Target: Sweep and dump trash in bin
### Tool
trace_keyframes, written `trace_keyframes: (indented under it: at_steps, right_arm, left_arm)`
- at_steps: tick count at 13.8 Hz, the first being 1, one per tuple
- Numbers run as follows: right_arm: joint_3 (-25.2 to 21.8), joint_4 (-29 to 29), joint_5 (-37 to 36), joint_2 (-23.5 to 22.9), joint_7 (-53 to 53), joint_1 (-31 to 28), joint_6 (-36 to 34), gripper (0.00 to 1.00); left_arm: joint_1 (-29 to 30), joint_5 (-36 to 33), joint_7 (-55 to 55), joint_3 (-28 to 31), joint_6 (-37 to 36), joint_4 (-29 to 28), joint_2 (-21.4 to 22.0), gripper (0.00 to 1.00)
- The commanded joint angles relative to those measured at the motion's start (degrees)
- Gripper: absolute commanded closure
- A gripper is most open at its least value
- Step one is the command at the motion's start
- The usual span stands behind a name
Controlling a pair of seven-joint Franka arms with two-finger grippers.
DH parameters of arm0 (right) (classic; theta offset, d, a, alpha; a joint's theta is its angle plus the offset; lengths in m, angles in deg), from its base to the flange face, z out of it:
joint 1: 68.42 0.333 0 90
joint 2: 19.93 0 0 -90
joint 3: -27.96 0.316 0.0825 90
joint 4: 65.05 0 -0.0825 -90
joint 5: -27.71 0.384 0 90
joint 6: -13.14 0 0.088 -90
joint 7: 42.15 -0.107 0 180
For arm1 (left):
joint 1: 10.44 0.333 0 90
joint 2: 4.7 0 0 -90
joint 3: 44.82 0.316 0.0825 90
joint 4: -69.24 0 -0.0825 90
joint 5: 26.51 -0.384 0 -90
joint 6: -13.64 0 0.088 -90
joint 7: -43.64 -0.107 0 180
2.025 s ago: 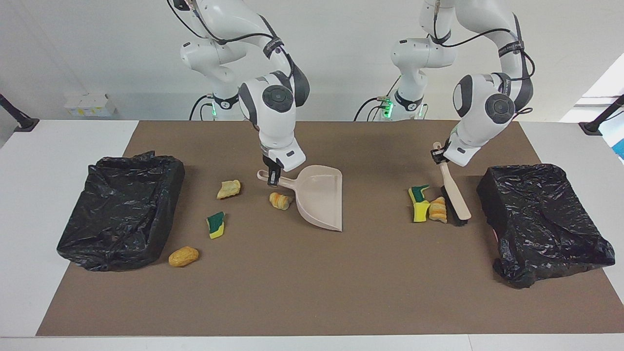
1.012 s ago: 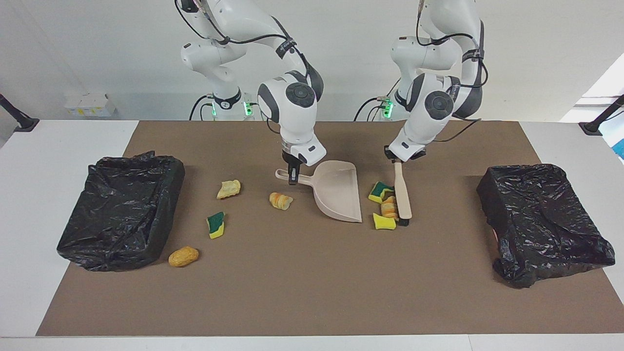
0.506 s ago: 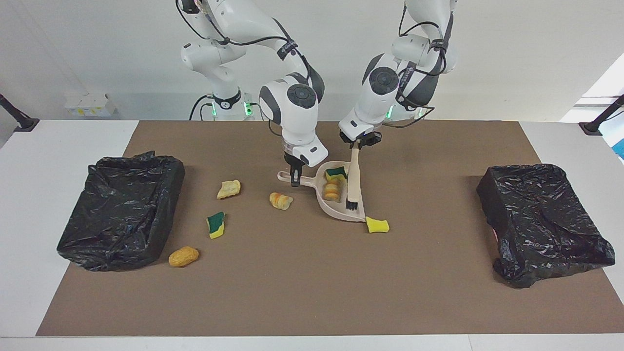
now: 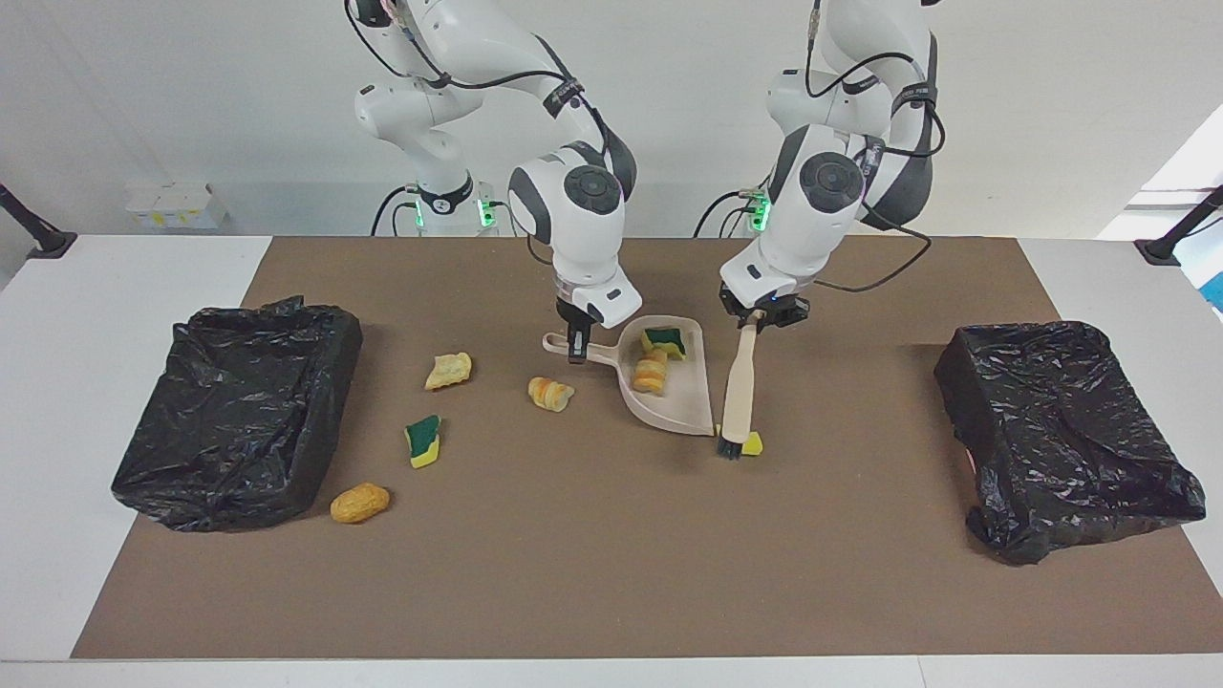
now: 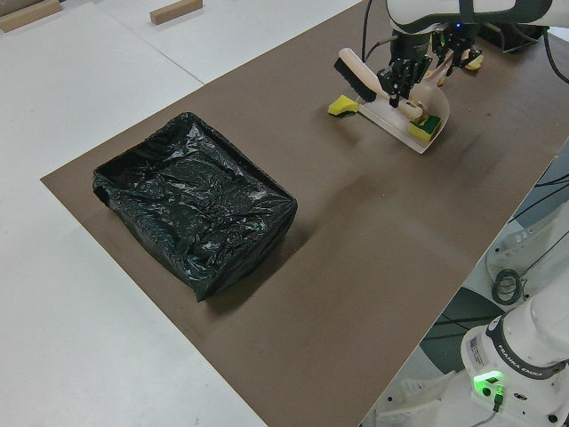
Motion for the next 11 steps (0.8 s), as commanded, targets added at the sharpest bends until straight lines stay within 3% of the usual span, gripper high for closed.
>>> trace_keyframes:
  at_steps: [1,6,8,11]
  right_arm:
    - [-0.38,0.38,-1.07,0.95,-2.13,-0.55,-3.24,1.0]
    - [-0.29,-0.23,-1.25,1.04,-2.57,-1.17,-3.15,1.0]
    - [-0.21,-0.32,-1.25,1.13,-3.09,-0.99,-2.89,1.0]
    - [0.15,-0.23,-1.25,0.34,-8.78,-0.47,-2.62,1.0]
  left_arm:
    - [3.33,-2.95,-7.83,-0.51,0.35,5.52,-5.23,1.0]
    - [8.51,-8.4,-20.33,-0.51,0.97,10.01,-10.07,1.0]
    - [9.57,-8.23,-24.01,-0.51,1.5,9.05,-10.34,1.0]
    - [10.01,-8.14,-25.97,-0.51,1.5,3.27,-8.42,1.0]
